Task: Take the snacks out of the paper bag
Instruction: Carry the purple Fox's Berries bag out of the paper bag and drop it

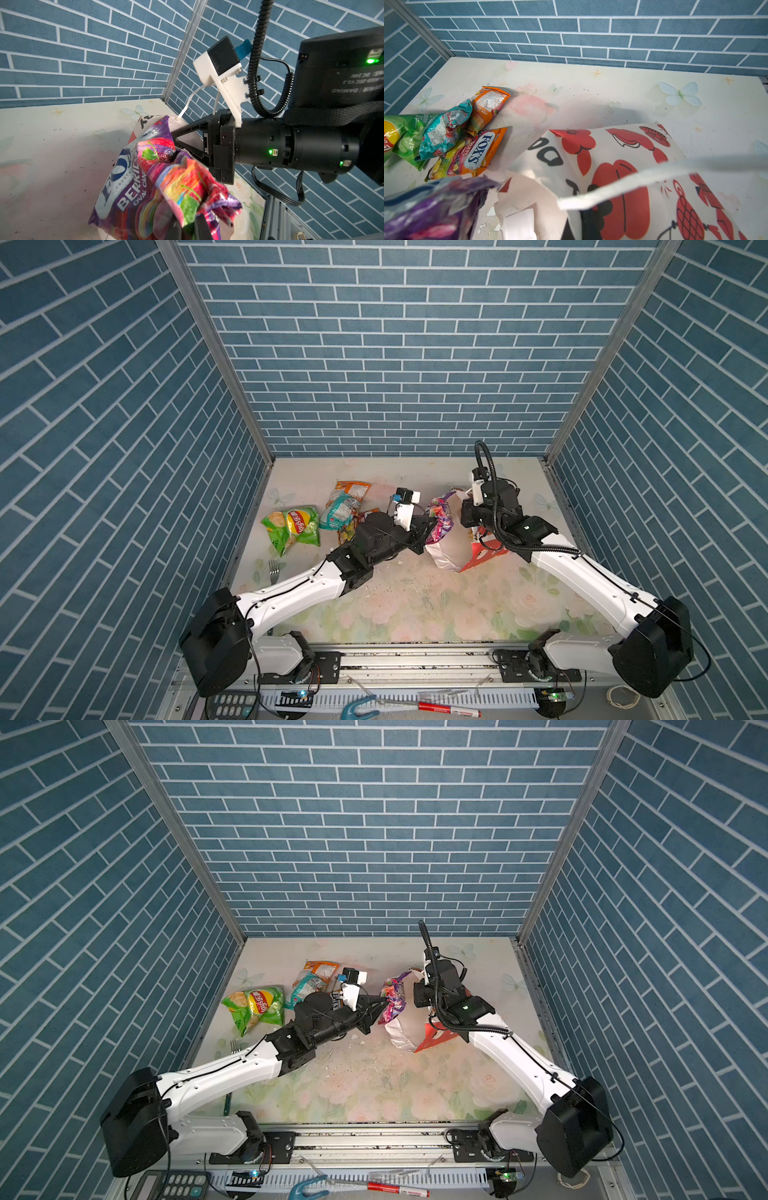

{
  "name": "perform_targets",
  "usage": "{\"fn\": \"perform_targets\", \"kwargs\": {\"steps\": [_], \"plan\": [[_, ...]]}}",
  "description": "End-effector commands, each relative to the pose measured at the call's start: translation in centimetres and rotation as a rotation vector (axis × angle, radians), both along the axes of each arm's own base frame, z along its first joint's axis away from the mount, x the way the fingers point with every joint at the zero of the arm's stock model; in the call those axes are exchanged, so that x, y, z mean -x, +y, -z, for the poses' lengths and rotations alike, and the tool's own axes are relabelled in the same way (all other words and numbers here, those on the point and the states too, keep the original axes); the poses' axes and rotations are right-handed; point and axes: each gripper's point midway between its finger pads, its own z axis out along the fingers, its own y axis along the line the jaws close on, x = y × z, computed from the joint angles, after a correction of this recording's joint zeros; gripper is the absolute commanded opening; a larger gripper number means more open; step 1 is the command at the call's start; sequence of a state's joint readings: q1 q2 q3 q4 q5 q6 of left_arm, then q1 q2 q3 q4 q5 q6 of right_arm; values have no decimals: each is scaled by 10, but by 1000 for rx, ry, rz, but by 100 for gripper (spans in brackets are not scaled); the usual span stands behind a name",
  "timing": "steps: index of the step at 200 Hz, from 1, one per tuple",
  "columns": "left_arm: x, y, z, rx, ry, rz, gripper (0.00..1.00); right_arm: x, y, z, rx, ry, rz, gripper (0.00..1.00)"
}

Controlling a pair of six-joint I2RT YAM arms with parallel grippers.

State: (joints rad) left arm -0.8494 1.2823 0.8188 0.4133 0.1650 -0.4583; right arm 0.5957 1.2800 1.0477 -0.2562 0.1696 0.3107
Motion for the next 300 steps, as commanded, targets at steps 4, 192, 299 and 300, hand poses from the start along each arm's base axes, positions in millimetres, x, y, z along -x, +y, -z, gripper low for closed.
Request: {"fn": "perform_targets", "kwargs": {"steps": [4,192,299,300], "plan": [[-3,12,-19,17,-59,-47,0,5,-6,4,-17,24,36,0],[-71,143,25,-568,-243,-767,0,10,-12,1,-17,21,46,0],[-81,186,49,-602,-205,-945,6,5,-7,4,-8,47,45,0],[-82,187,49,-601,-206,-946,7,4,-7,4,-8,48,44,0]]}}
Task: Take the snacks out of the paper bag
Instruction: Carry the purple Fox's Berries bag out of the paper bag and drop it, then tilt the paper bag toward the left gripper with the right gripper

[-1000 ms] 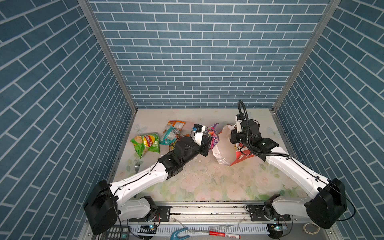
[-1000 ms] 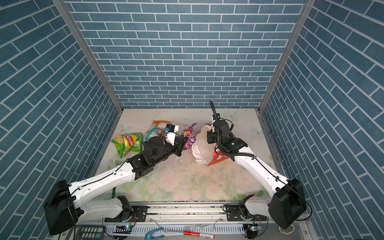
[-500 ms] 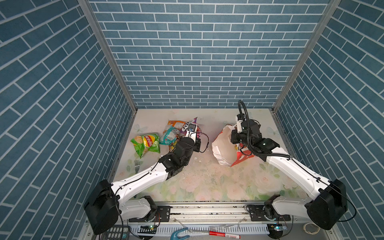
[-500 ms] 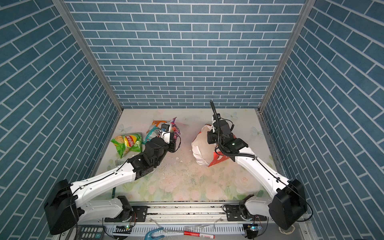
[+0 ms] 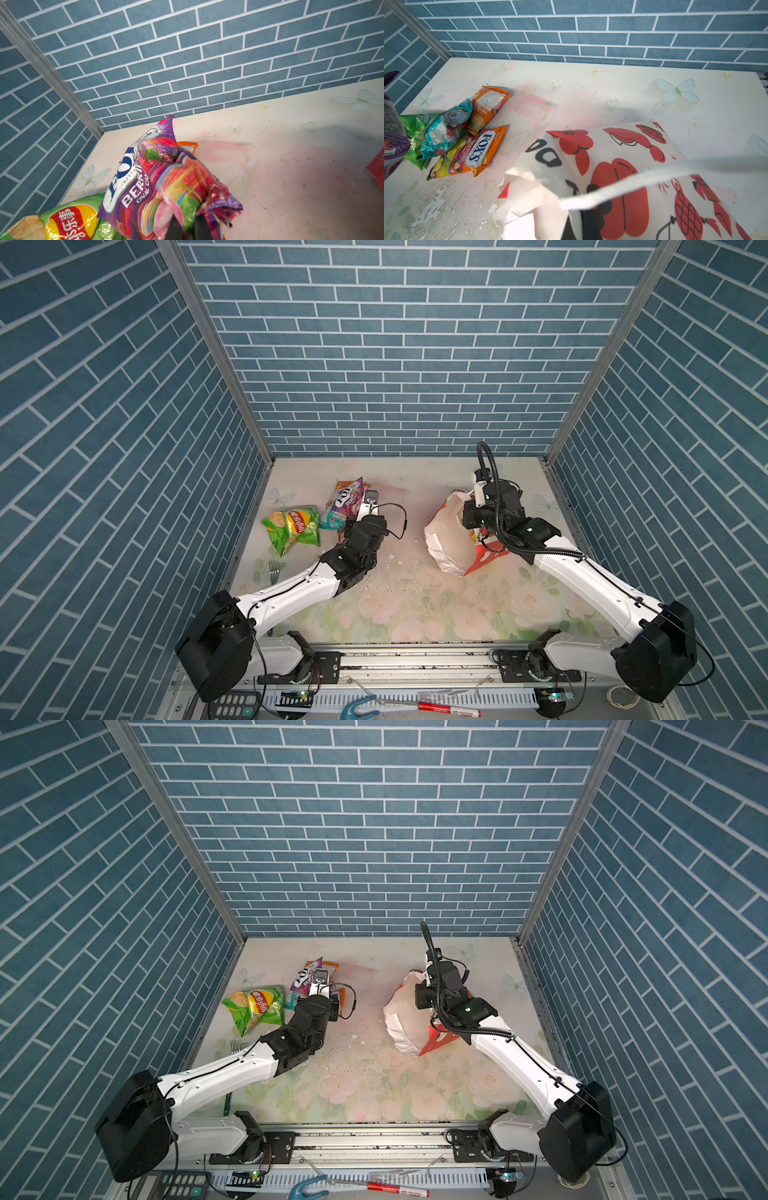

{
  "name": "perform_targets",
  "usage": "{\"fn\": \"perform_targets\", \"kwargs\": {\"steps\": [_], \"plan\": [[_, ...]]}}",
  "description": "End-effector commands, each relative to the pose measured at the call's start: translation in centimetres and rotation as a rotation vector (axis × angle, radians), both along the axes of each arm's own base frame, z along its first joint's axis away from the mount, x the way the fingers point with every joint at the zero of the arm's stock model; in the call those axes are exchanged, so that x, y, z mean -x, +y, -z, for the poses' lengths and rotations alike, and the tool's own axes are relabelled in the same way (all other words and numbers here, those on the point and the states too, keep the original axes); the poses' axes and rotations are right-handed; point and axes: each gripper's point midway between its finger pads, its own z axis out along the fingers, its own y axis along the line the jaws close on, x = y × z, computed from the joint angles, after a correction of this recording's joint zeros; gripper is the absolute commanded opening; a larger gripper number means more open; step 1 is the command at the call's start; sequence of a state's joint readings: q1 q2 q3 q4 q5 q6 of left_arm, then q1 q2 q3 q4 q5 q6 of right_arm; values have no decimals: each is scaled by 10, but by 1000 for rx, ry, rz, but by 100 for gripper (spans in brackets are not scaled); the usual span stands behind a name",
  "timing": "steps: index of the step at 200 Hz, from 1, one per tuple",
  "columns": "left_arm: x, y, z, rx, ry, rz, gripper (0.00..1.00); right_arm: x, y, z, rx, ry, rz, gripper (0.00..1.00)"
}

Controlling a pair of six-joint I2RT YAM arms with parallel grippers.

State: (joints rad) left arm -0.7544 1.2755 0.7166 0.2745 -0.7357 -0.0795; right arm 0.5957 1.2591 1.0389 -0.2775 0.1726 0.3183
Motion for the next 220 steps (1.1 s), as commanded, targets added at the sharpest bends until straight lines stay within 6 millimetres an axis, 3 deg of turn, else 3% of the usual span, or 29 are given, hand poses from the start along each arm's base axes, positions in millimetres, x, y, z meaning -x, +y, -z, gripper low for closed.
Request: {"fn": "perform_targets", "kwargs": {"steps": [1,8,30,37,49,88,122,160,170,220], "plan": [[-3,10,-13,36,-69,-60,8,-1,-2,4,-8,39,37,0],[-4,11,-14,37,-73,-65,15,-1,-2,4,-6,41,36,0],[-2,15,-5,27,-64,-72,16,-2,-1,4,-6,42,32,0],[-2,15,-5,27,-64,-71,21,-2,-1,4,-5,43,32,0],[-2,14,-5,25,-62,-69,50,-2,0,4,-6,42,32,0],[-3,14,-4,-1,-49,-64,99,-1,-1,2,-11,43,30,0],[-3,8,-2,8,-32,-32,100,2,-1,2,-1,41,17,0],[-2,-5,7,54,7,36,100,14,10,-1,50,69,-118,0],[-4,-11,-3,79,-3,51,100,17,11,-1,69,82,-144,0],[-4,-18,-2,105,12,86,100,31,12,16,179,191,-240,0]]}}
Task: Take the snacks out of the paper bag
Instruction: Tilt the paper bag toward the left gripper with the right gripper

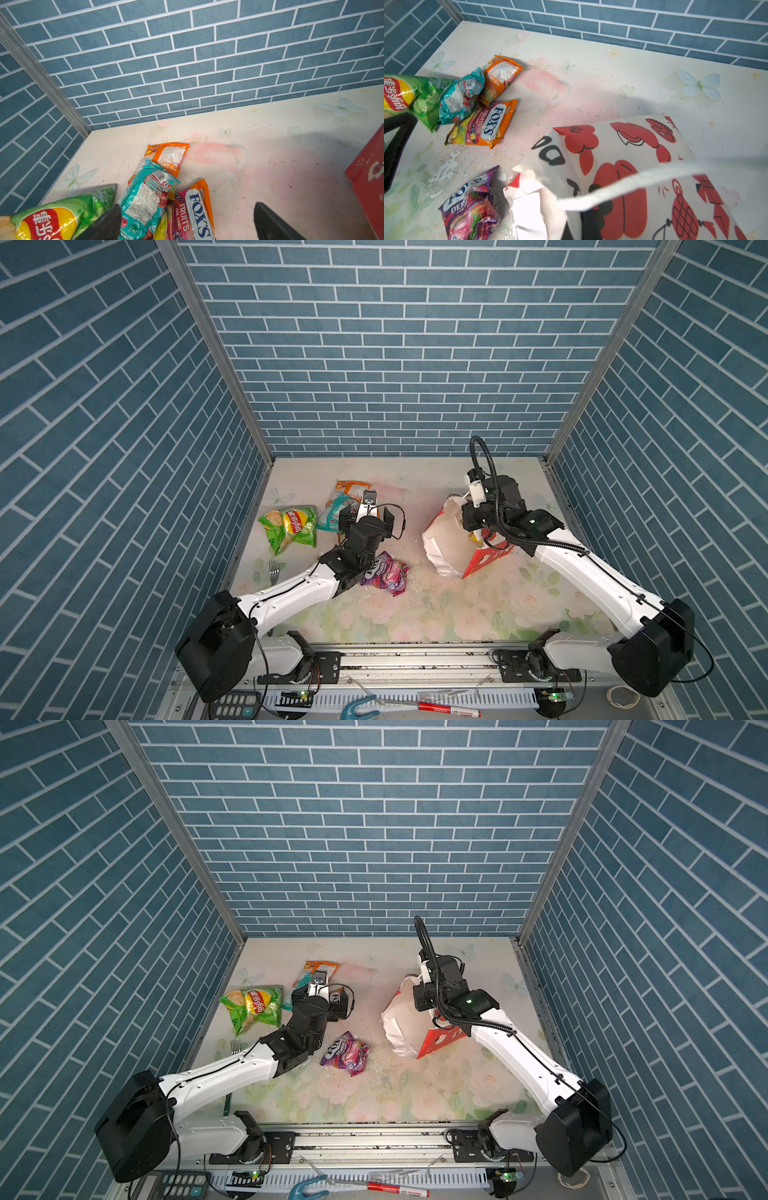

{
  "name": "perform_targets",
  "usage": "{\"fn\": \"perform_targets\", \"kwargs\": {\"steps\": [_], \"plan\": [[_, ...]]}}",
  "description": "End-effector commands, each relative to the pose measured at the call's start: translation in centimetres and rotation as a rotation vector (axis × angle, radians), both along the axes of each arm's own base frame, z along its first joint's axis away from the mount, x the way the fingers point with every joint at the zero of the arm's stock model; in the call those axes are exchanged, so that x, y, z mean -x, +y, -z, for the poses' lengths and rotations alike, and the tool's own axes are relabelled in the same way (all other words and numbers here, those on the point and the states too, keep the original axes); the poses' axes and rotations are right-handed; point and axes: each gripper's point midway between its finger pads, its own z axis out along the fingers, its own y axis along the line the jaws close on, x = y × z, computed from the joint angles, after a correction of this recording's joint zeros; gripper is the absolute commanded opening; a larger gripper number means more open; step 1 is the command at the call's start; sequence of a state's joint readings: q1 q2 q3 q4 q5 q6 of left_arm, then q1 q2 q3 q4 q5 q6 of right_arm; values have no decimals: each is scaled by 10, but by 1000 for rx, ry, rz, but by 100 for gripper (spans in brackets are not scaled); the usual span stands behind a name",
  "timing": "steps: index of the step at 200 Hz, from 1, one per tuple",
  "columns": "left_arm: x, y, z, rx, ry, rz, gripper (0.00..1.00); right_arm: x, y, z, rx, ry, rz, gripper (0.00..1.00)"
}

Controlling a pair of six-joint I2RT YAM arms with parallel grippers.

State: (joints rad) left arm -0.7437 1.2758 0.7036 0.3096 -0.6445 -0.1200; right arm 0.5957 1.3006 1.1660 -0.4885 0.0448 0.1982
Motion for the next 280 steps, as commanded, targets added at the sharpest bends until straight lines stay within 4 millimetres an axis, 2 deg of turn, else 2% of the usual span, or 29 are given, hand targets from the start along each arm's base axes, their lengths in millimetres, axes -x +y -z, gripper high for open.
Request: {"fn": "perform_targets", "kwargs": {"steps": [1,29,54,69,108,149,182,230,280], "plan": [[-2,-6,-4,28,7,22,100,13,-2,15,94,82,-67,0],[-1,-9,-6,47,8,41,100,19,-6,13,159,98,-103,0],[-1,-11,-5,59,10,49,100,30,-5,-4,184,81,-184,0],[-1,-12,-5,65,9,49,99,42,3,-13,159,79,-274,0],[1,-10,-8,85,-8,52,100,56,3,-14,163,72,-349,0],[3,-9,-12,96,-15,56,100,49,-7,-25,200,15,-303,0],[3,-12,-12,110,-9,69,100,54,-15,-33,256,6,-329,0],[3,-16,-10,115,1,83,100,46,-31,-38,316,-28,-248,5],[4,-20,-11,131,8,102,100,40,-25,-30,303,-14,-243,6]]}}
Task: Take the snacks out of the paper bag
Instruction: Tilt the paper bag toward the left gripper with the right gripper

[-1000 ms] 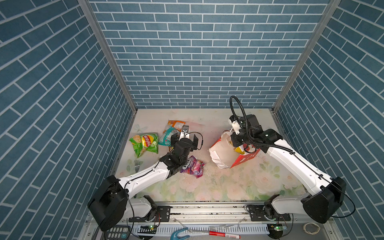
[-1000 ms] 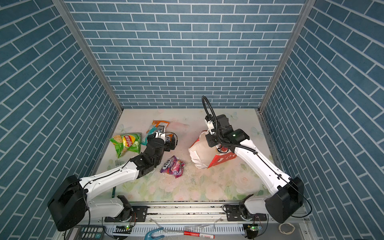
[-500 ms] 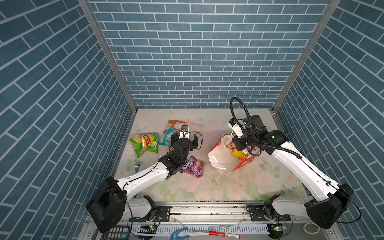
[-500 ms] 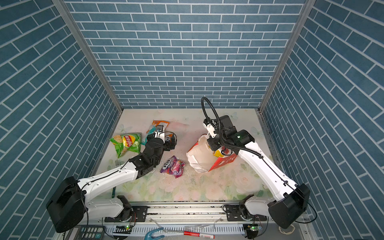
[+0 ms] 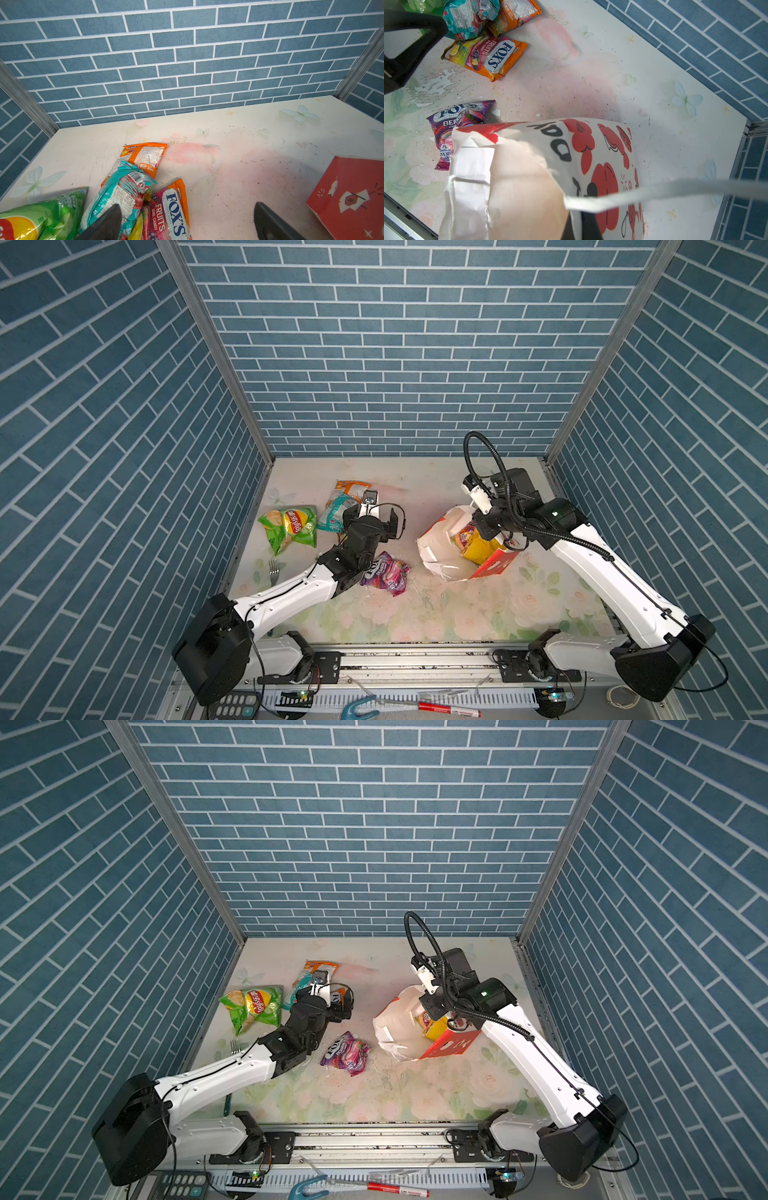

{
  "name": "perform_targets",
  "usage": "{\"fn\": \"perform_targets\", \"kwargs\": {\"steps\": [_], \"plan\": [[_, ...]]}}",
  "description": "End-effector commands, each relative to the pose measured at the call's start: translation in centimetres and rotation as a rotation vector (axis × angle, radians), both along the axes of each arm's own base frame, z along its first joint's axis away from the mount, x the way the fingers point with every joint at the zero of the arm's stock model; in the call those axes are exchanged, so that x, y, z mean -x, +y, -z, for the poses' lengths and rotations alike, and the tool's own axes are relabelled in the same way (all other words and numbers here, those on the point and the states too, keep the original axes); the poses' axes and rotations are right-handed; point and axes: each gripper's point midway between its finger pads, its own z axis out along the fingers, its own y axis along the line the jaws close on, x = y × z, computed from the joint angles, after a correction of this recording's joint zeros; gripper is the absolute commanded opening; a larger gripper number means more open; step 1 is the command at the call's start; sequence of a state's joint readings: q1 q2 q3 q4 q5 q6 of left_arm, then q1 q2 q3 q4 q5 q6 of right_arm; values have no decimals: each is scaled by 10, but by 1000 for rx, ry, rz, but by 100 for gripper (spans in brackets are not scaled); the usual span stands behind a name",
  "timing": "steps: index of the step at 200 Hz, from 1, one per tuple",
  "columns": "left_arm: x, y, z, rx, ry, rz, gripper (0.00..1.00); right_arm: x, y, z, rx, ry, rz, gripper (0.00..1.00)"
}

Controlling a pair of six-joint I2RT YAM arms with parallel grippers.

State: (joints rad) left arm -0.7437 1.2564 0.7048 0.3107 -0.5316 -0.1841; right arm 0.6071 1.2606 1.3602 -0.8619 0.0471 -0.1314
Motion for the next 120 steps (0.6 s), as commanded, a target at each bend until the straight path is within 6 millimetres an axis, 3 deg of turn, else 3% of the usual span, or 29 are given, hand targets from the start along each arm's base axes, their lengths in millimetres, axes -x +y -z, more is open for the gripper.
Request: {"fn": "perform_targets", "kwargs": {"steps": [1,48,82,120], "plan": [[0,-2,-7,29,-6,12,100,-2,-2,1,23,-9,0,6],[5,-22,-12,50,36,122,100,-20,-1,2,-6,-53,87,6],[12,-40,-19,122,58,221,100,-22,6,3,-69,-71,85,6],[42,-75,-52,275,49,480,100,-21,9,1,-98,-76,84,6]]}}
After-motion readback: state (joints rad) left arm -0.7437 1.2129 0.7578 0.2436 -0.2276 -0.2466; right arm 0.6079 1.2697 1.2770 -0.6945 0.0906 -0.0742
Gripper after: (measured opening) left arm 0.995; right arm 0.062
